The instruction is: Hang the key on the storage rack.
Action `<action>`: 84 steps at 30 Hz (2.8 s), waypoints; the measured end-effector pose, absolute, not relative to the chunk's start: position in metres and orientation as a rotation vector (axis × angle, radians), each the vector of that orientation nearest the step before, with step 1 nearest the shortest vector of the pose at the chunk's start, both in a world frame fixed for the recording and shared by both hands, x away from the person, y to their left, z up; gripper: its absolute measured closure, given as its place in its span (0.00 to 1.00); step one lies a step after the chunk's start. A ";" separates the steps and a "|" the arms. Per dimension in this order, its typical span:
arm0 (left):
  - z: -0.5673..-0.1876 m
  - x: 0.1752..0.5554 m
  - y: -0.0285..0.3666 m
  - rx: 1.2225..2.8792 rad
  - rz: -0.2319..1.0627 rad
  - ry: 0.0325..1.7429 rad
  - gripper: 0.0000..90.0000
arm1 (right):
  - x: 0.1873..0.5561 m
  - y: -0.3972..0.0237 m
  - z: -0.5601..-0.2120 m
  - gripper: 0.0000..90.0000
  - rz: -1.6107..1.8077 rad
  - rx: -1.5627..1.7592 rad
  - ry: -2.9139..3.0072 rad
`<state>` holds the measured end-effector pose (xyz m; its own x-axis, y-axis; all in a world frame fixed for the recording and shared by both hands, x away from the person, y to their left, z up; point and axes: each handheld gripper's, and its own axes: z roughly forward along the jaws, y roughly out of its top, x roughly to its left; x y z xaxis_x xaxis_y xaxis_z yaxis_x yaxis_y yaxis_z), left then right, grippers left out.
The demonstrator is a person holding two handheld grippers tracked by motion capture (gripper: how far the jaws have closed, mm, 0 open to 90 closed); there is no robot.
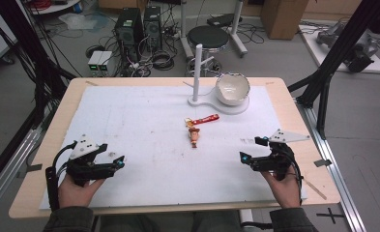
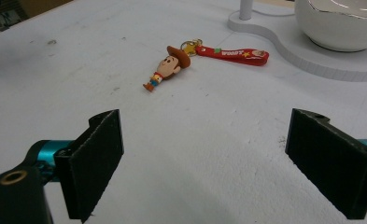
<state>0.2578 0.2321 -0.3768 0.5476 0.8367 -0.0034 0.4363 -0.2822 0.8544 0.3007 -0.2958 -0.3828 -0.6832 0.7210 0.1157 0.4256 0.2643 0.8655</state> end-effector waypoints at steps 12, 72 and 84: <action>-0.376 0.258 0.232 1.906 0.588 1.040 0.29 | 0.308 -0.291 -0.380 0.12 1.387 1.051 2.260; -0.368 0.273 0.221 1.922 0.577 1.030 0.30 | 0.480 -0.224 -0.358 0.37 1.141 0.960 2.543; -0.372 0.277 0.215 1.942 0.561 1.024 0.30 | 0.499 -0.207 -0.388 0.45 1.037 0.850 2.600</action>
<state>0.2766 0.2154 -0.3720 0.5645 0.8255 0.0012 0.4453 -0.3057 0.8416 0.4986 -0.2072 -0.3884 -0.8099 0.5865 0.0125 0.4342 0.5849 0.6851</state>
